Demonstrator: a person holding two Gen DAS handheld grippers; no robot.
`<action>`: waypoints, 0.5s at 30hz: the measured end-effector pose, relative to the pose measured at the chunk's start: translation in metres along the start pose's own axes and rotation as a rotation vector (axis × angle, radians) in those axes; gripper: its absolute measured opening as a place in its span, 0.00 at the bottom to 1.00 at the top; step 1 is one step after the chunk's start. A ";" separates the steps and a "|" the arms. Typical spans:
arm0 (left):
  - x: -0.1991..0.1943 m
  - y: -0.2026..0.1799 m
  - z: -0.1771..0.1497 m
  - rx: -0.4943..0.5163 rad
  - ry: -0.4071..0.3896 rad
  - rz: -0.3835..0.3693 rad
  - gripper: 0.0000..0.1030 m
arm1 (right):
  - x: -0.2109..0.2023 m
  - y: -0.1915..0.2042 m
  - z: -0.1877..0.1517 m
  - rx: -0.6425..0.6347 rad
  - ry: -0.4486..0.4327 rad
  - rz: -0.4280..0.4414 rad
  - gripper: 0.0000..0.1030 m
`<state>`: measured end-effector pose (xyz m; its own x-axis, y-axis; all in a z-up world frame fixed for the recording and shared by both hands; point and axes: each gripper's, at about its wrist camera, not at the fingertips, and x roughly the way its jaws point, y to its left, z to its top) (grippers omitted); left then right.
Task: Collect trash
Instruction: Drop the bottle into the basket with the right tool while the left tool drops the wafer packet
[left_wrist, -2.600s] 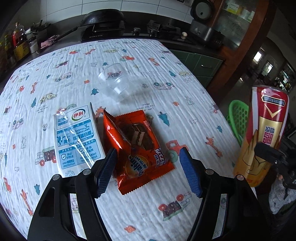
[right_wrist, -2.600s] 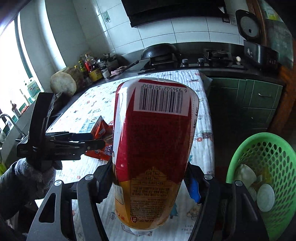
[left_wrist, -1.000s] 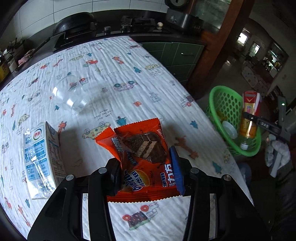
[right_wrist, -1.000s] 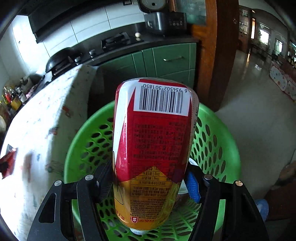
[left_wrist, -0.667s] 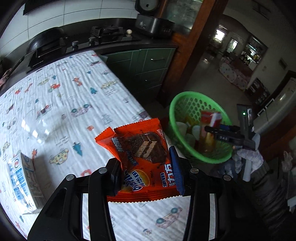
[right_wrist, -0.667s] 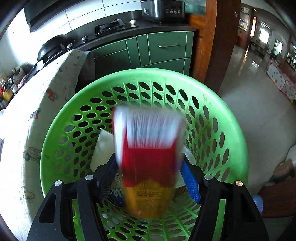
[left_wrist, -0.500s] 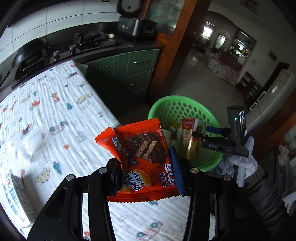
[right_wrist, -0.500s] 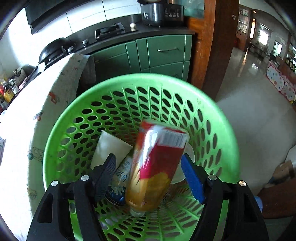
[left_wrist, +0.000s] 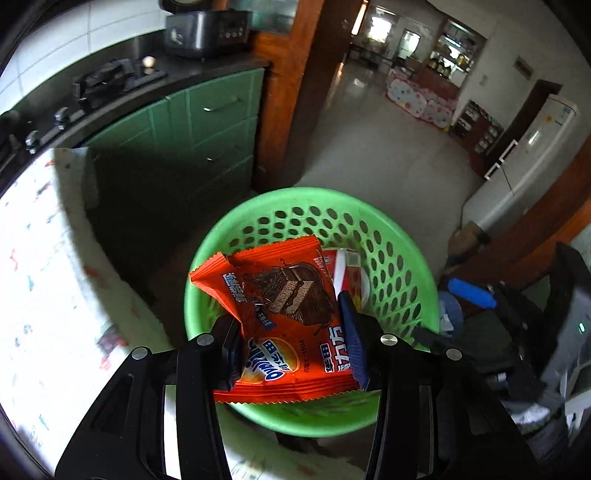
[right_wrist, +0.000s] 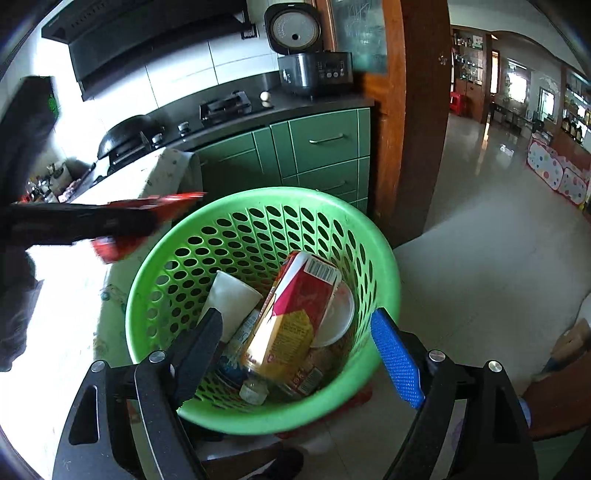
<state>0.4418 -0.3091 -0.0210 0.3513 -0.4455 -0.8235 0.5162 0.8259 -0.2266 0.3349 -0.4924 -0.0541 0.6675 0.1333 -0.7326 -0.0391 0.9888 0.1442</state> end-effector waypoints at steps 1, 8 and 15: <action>0.007 -0.002 0.003 -0.004 0.007 -0.006 0.44 | -0.001 -0.002 -0.003 0.005 -0.001 0.006 0.78; 0.033 -0.007 0.009 -0.023 0.010 -0.026 0.61 | -0.002 -0.008 -0.018 0.016 0.008 0.005 0.78; 0.020 0.000 0.001 -0.048 -0.029 -0.081 0.79 | -0.011 0.000 -0.021 0.030 -0.012 0.020 0.78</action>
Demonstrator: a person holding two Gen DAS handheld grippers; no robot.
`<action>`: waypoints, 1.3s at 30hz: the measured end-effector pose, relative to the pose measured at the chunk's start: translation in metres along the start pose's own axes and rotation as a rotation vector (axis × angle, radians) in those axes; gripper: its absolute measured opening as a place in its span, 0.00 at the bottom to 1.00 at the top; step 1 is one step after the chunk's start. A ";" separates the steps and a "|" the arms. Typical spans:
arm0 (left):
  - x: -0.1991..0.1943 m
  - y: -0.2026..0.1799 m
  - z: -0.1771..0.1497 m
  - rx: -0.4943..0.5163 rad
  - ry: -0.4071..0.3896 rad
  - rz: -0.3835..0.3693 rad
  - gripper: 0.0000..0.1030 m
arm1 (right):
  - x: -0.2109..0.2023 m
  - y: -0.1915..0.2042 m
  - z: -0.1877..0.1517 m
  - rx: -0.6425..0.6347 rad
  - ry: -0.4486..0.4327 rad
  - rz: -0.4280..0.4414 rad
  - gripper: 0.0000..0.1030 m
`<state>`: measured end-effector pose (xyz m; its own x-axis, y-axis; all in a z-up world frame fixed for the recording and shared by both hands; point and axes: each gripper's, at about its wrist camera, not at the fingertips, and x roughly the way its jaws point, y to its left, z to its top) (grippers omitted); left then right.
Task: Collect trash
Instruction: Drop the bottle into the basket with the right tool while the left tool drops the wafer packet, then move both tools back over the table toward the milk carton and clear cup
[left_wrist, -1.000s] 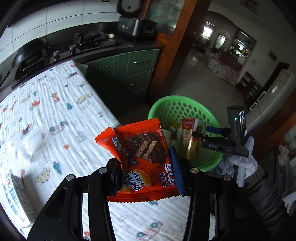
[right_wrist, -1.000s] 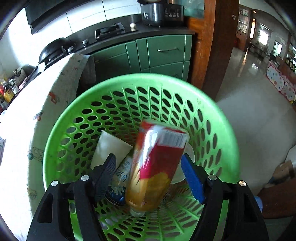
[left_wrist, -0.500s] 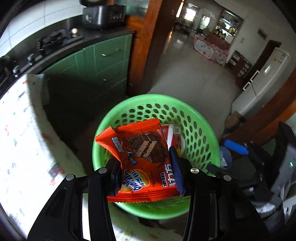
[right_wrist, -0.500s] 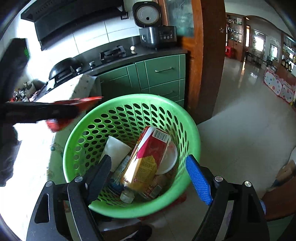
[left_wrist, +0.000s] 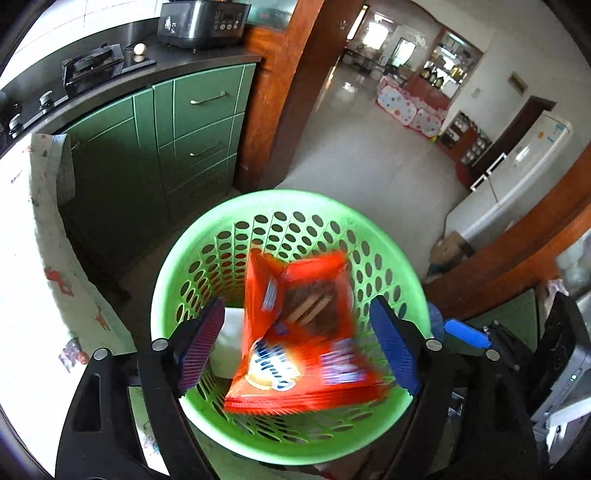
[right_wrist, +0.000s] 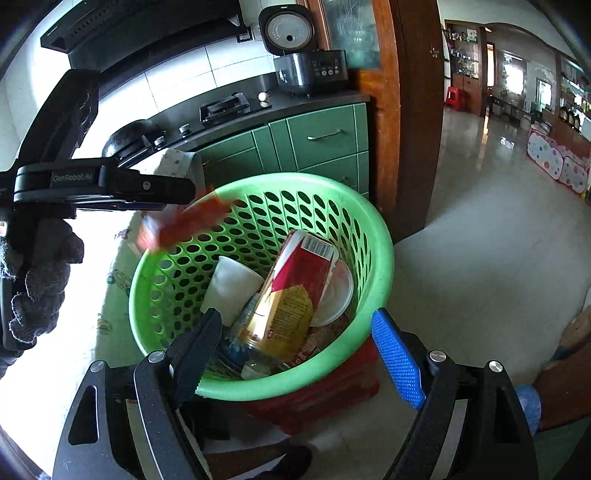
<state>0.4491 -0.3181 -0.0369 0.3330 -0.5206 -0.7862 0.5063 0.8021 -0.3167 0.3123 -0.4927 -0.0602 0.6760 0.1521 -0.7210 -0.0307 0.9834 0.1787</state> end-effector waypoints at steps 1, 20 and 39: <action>-0.003 0.000 0.000 0.001 -0.009 -0.004 0.79 | -0.003 0.002 0.000 0.001 -0.006 0.002 0.78; -0.118 0.025 -0.074 -0.008 -0.127 0.151 0.79 | -0.039 0.076 0.004 -0.065 -0.041 0.094 0.80; -0.267 0.184 -0.192 -0.341 -0.255 0.604 0.79 | -0.027 0.207 0.017 -0.254 -0.008 0.239 0.81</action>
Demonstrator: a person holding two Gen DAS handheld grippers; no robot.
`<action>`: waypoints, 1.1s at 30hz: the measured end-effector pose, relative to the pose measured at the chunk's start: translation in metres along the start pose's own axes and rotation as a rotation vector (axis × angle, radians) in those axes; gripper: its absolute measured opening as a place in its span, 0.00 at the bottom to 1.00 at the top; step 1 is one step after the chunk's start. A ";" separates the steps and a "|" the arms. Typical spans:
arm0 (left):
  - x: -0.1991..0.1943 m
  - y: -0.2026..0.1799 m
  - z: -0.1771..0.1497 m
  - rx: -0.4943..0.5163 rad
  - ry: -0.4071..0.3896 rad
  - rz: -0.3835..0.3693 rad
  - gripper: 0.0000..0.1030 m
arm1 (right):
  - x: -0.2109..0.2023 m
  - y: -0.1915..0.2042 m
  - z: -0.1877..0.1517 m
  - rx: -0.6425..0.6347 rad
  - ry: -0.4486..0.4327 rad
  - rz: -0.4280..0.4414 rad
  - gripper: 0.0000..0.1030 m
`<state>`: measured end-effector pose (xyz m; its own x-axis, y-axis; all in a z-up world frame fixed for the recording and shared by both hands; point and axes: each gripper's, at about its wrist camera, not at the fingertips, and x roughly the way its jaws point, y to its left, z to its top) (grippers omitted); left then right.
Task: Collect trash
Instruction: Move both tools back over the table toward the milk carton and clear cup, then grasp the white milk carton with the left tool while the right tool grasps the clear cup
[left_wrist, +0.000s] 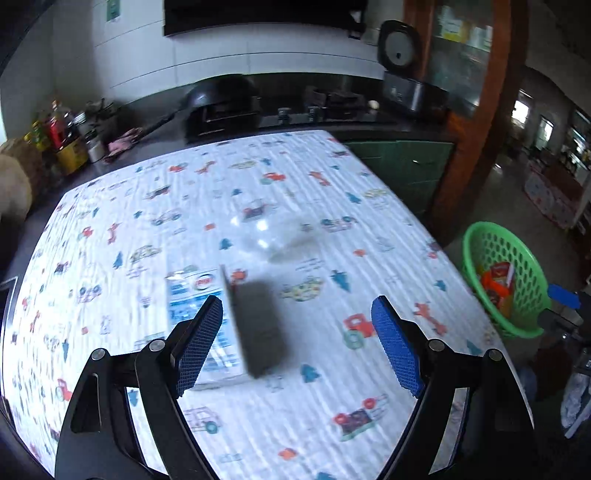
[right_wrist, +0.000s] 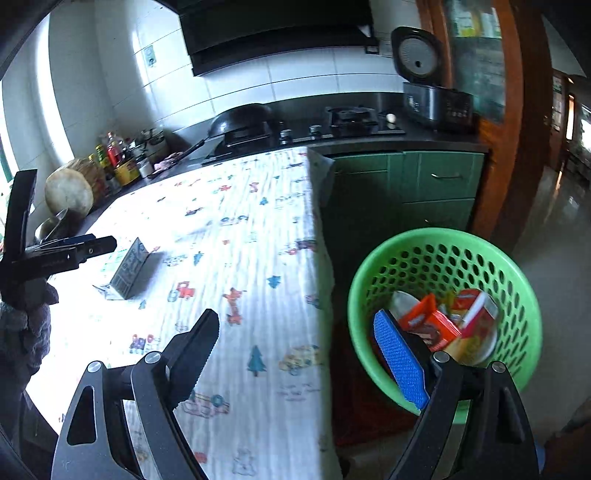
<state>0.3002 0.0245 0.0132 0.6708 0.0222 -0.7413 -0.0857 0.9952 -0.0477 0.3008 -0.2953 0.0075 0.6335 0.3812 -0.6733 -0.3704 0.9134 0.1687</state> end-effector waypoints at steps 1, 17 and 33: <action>0.003 0.011 0.001 -0.020 0.007 0.020 0.79 | 0.004 0.006 0.003 -0.006 0.003 0.011 0.81; 0.062 0.068 -0.011 -0.136 0.166 0.062 0.82 | 0.062 0.072 0.038 -0.119 0.072 0.104 0.81; 0.049 0.101 -0.022 -0.164 0.151 -0.029 0.63 | 0.136 0.129 0.069 -0.203 0.158 0.174 0.81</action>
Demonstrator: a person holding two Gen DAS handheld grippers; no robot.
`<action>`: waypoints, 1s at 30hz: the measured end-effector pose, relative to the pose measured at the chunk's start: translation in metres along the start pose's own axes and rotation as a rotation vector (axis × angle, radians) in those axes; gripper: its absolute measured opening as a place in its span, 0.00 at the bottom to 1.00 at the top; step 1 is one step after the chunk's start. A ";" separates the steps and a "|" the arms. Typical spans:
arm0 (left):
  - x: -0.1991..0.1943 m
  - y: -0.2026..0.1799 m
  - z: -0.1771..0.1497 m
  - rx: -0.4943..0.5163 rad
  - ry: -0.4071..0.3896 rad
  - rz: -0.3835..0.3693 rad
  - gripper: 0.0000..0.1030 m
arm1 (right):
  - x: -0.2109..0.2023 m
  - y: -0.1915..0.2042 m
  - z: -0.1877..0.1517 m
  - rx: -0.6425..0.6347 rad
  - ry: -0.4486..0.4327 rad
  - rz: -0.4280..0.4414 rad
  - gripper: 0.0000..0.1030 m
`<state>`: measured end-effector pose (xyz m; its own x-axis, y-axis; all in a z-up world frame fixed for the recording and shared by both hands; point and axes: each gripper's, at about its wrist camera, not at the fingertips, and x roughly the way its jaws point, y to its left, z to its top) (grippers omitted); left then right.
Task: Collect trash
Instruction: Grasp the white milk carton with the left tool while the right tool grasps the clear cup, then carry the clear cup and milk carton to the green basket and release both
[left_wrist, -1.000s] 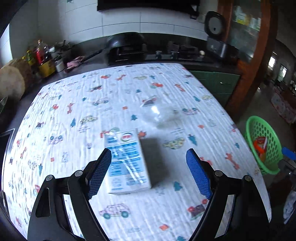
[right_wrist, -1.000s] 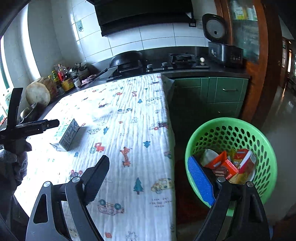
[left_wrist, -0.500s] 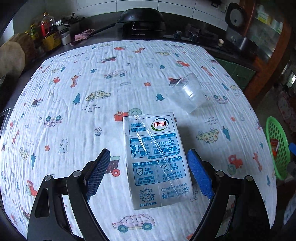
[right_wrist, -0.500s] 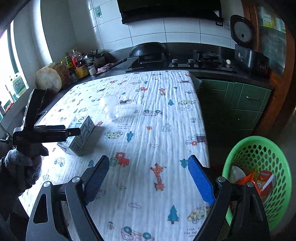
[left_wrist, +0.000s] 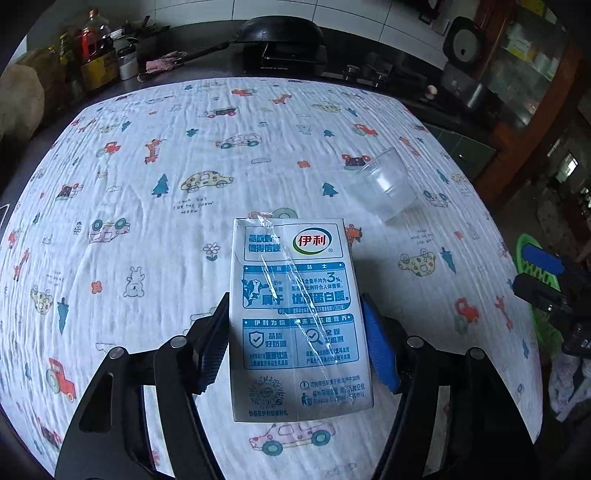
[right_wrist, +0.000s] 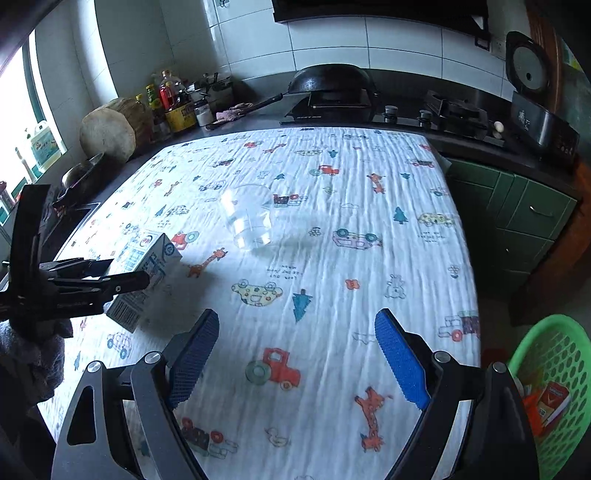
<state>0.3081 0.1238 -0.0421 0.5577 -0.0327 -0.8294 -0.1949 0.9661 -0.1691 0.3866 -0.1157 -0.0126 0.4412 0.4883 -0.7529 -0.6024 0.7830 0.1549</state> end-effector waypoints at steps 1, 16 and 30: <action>-0.005 0.004 -0.001 0.001 -0.006 -0.002 0.63 | 0.007 0.004 0.005 -0.005 0.002 0.011 0.81; -0.034 0.045 -0.006 0.006 -0.041 -0.035 0.63 | 0.108 0.054 0.069 -0.096 0.051 0.043 0.81; -0.036 0.044 -0.006 0.036 -0.048 -0.059 0.63 | 0.142 0.053 0.082 -0.079 0.078 0.034 0.60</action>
<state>0.2744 0.1662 -0.0236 0.6055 -0.0787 -0.7920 -0.1319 0.9714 -0.1974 0.4714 0.0268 -0.0586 0.3682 0.4805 -0.7960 -0.6685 0.7318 0.1325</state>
